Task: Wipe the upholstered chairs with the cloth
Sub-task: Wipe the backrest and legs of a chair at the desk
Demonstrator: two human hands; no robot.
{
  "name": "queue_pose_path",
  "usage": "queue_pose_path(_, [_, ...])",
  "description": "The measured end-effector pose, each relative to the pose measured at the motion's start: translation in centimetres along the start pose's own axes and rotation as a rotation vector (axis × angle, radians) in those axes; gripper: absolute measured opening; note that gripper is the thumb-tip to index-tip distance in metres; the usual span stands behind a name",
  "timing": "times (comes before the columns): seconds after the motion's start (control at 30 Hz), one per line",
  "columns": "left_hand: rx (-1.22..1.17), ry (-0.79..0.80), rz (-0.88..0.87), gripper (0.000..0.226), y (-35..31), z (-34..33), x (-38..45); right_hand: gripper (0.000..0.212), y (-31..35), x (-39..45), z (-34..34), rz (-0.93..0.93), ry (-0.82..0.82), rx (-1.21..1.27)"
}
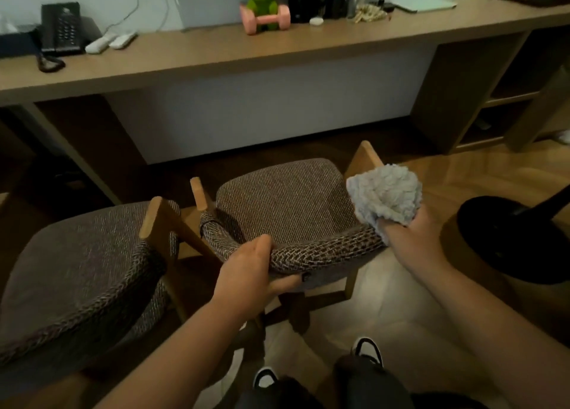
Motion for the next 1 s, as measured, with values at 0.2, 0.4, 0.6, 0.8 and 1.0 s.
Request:
queue_pose_path(0.2, [0.043,0.066,-0.031,0.051,-1.1,1.0,0.3,0.011,-1.5,-1.0,1.7,-0.205,-0.162,0.708])
queue_pose_path(0.4, [-0.069,-0.081,-0.052,0.06,0.1,-1.0,-2.3,0.029,-11.4,-7.9,4.0,-0.108,-0.443,1.043])
queue_pose_path(0.6, [-0.066,-0.055,0.107,0.079,-2.6,-0.8,-4.6,0.065,-15.1,-10.0,3.4,-0.239,-0.614,1.034])
queue_pose_path(0.8, [0.25,0.165,-0.19,0.069,-14.5,1.7,5.0,0.053,-13.3,-3.6,4.2,-0.17,-0.651,0.908])
queue_pose_path(1.0, [0.515,0.403,-0.144,0.062,-19.8,-5.1,13.1,0.053,-17.0,0.8,3.5,-0.289,-0.588,0.897])
Point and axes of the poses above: each hand's wrist, its own x-axis towards the middle knuckle, its own z-axis out of the back of the hand, y = z × x, the point moved 4 cm from there along x, towards the middle knuckle, and after that the axes turned 4 degrees about y, right-handed, at the moved point
